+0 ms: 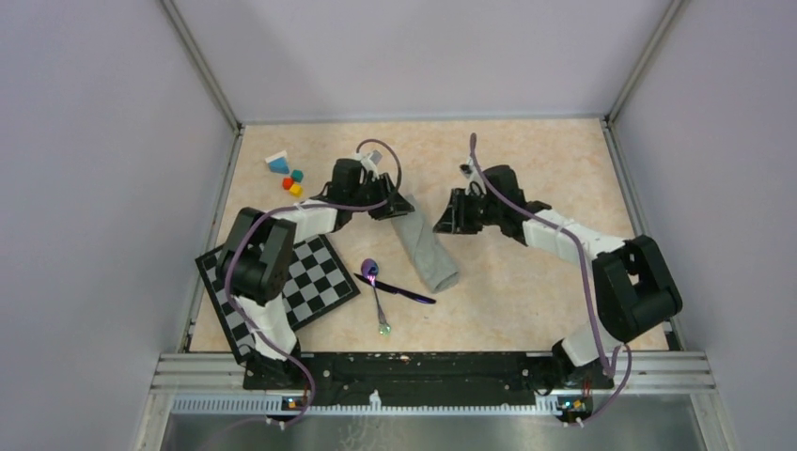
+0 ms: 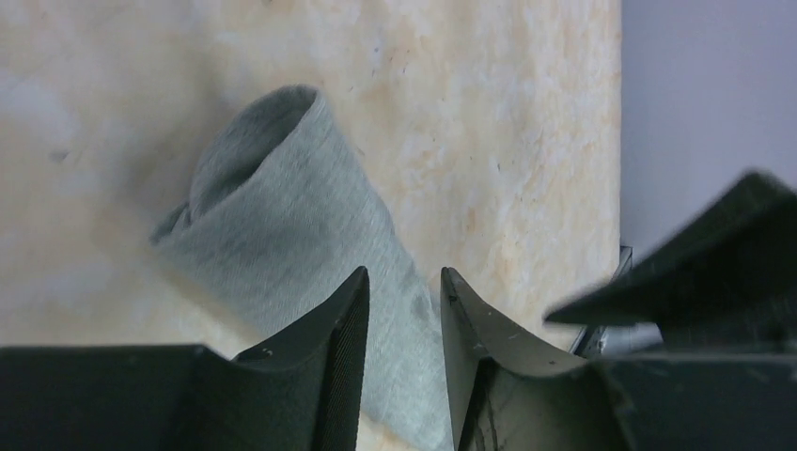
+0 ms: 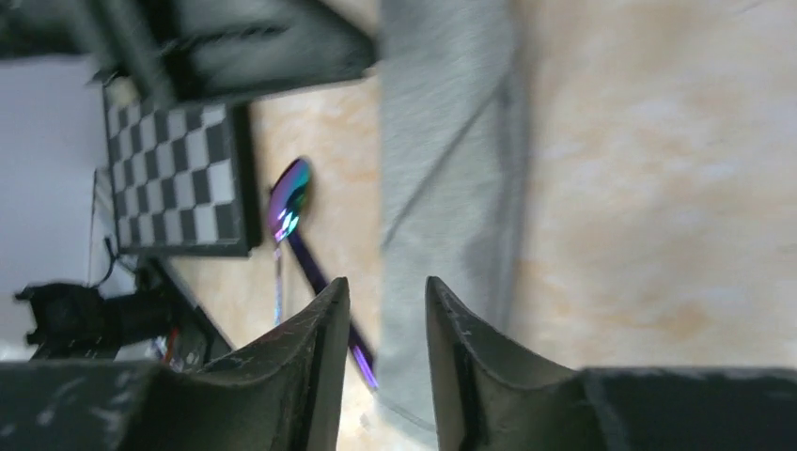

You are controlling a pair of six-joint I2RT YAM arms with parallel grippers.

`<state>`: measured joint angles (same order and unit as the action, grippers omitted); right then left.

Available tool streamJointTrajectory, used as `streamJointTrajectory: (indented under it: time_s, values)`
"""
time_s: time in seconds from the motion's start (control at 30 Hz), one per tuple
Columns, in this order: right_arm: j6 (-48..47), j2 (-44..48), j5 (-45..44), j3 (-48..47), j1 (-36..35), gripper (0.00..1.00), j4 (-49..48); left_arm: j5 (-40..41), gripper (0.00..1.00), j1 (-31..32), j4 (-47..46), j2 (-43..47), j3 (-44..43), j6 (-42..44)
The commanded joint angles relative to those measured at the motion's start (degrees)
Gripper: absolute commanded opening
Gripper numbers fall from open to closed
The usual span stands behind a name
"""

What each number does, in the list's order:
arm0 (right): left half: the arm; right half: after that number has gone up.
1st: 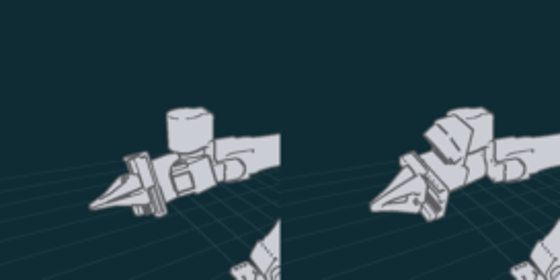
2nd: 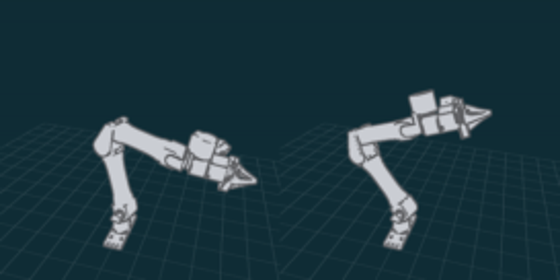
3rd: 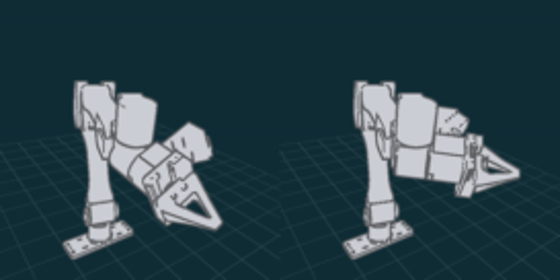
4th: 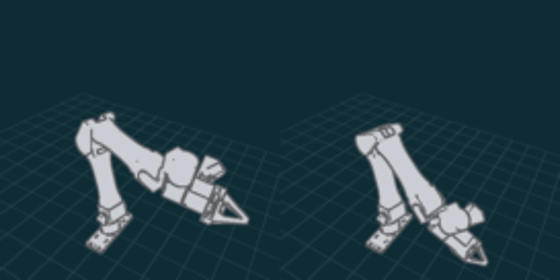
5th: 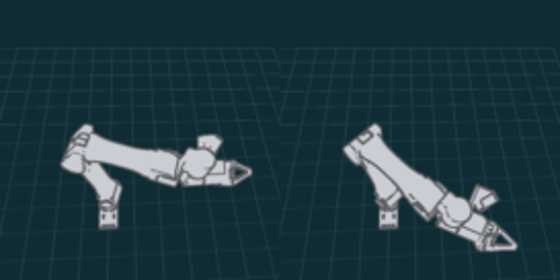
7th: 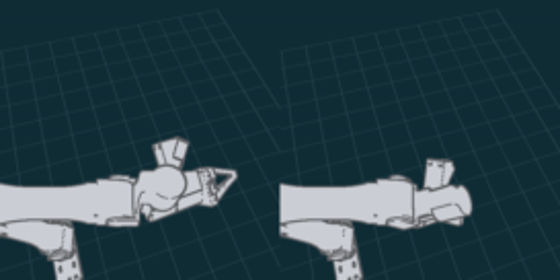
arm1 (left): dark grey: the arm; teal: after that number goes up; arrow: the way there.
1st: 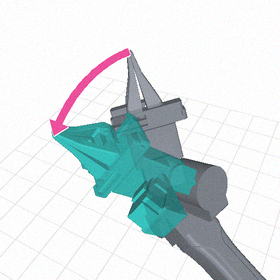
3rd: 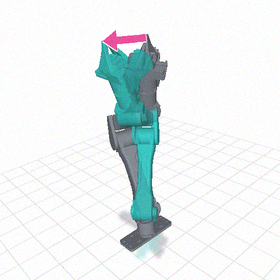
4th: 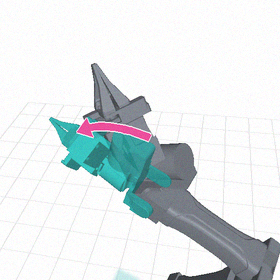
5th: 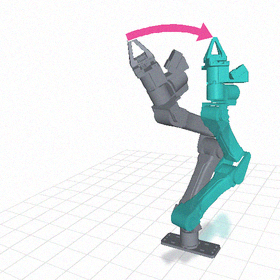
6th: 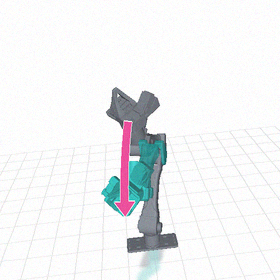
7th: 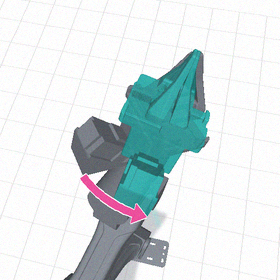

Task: Fold the napkin into a case and place the utensils inside
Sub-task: Turn over the smaller rectangle-folded napkin at the center of the board, then move the smaller rectangle-folded napkin to the corner of the board.

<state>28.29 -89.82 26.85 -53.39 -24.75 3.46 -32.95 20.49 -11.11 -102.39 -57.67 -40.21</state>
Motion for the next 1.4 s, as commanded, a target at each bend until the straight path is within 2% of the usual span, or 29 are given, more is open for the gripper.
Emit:
streamJointTrajectory:
  time_s: [0.0,0.1,0.13,0.33,0.43,0.6,0.77,0.87,1.0,1.13,1.37]
  values:
    - [-0.50,1.40,1.69,2.49,-5.16,0.29,3.82,-0.68,0.38,0.75,-7.79,-5.09,-5.68,-2.23]
    - [1.40,0.77,0.71,6.94,-5.31,0.10,0.06,2.57,0.36,0.75,-7.15,-8.56,-7.92,-1.07]
    - [0.88,0.32,-0.85,8.06,-5.31,0.07,0.39,3.33,0.36,0.71,-5.59,-10.15,-9.02,-0.55]
    - [-3.17,-2.49,-15.30,9.86,-5.31,0.03,5.87,7.78,0.36,0.59,2.09,-17.44,-15.11,4.31]
    - [-5.11,-0.19,-19.29,7.33,-5.98,0.03,10.99,7.56,0.37,0.49,6.60,-18.05,-18.44,6.89]
    - [-5.21,5.45,-17.59,0.00,-9.48,0.10,15.57,4.08,0.44,0.64,8.36,-12.54,-18.90,7.95]
    - [0.05,2.59,-6.24,1.46,-10.96,0.15,7.97,4.43,0.49,0.54,7.65,-8.99,-17.64,7.45]
    - [1.50,1.30,-5.38,5.63,-10.95,0.16,4.46,5.74,0.49,0.51,7.57,-11.47,-16.83,7.34]
    - [1.54,1.31,-9.10,11.39,-9.47,0.16,3.94,8.00,0.48,0.51,7.60,-16.14,-16.29,7.46]
    - [0.80,2.95,-18.88,14.24,-6.15,0.16,8.60,8.11,0.48,0.47,8.16,-19.02,-17.06,7.67]
    - [-3.63,8.78,-28.35,6.73,-6.10,0.18,19.79,4.37,0.51,2.31,6.65,-11.29,-14.55,6.25]
